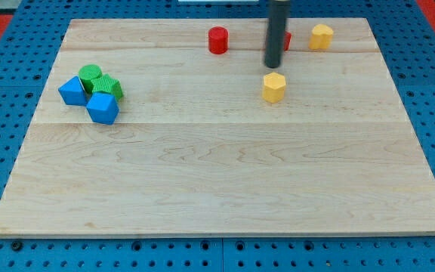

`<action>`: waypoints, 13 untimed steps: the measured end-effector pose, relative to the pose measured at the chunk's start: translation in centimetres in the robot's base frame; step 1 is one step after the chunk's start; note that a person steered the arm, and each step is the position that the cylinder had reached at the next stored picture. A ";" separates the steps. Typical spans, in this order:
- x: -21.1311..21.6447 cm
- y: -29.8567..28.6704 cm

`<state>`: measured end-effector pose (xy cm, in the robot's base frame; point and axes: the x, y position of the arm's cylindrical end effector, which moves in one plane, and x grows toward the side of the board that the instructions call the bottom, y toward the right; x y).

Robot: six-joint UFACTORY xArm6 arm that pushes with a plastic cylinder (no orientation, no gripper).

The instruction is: Move the yellow hexagon parallel to the left of the red circle

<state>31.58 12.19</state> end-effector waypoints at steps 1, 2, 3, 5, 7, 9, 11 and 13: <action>5.0 2.1; 8.2 -0.7; 7.3 -7.4; 7.0 -11.9; 7.0 -13.8; 9.5 -9.8; 8.1 -3.3; 6.8 -3.3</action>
<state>38.40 8.86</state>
